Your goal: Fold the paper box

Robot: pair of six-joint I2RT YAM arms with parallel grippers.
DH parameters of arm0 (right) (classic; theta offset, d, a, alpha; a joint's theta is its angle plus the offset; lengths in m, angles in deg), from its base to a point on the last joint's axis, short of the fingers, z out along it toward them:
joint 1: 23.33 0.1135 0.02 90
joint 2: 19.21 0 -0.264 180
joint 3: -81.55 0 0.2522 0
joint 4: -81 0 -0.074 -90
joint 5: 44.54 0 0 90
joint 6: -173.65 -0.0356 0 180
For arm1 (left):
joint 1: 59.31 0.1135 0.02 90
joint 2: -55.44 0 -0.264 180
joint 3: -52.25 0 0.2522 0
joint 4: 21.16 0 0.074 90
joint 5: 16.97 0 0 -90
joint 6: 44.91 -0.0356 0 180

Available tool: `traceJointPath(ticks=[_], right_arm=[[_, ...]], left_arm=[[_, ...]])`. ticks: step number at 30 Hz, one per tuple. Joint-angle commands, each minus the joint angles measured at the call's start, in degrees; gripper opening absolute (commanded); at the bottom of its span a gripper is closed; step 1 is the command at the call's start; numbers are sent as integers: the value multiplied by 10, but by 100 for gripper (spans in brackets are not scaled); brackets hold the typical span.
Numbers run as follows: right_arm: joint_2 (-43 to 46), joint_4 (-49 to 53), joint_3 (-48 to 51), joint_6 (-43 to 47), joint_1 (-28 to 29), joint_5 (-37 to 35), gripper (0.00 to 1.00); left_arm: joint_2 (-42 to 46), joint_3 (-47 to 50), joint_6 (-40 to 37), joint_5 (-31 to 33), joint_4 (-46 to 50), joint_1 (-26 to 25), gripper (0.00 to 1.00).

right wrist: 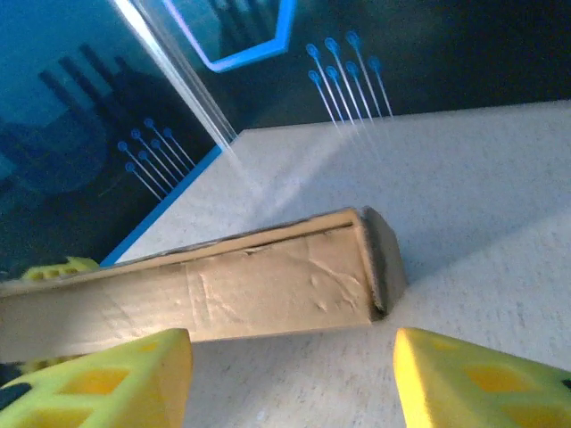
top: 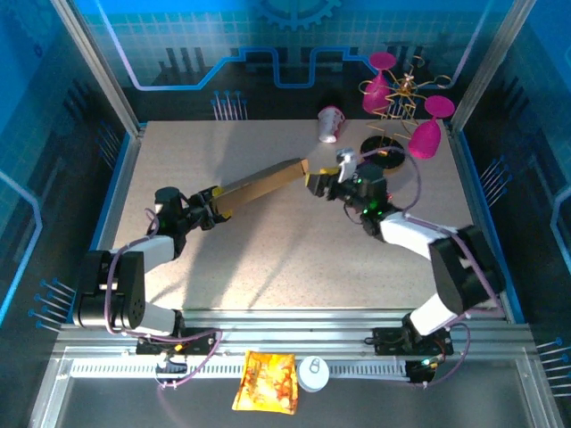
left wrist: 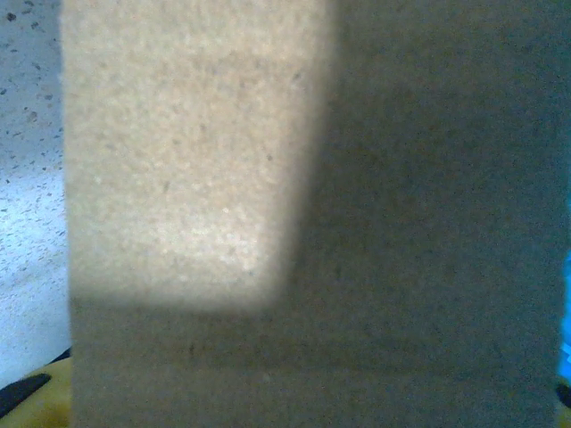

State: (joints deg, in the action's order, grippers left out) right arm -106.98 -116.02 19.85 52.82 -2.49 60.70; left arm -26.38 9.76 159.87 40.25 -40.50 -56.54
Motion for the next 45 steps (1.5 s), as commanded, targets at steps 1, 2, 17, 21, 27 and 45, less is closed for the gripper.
traceJointPath(ticks=[1,2,17,21,27,45], right_arm=[[29,286,-107,-194,-57,26,61],[14,344,-141,-246,-71,46,63],[-140,397,-240,-626,-57,208,81],[-162,313,-230,-687,-54,232,82],[-175,232,-196,-750,-50,253,81],[-179,260,-195,-759,-38,261,48]], left_arm=[[-4,-2,308,-10,-10,-2,21],[-2,-1,302,-15,-4,-2,21],[43,2,221,-82,74,-4,20],[50,14,219,-83,74,-4,20],[51,22,221,-81,71,-4,19],[26,-8,153,-104,91,8,62]])
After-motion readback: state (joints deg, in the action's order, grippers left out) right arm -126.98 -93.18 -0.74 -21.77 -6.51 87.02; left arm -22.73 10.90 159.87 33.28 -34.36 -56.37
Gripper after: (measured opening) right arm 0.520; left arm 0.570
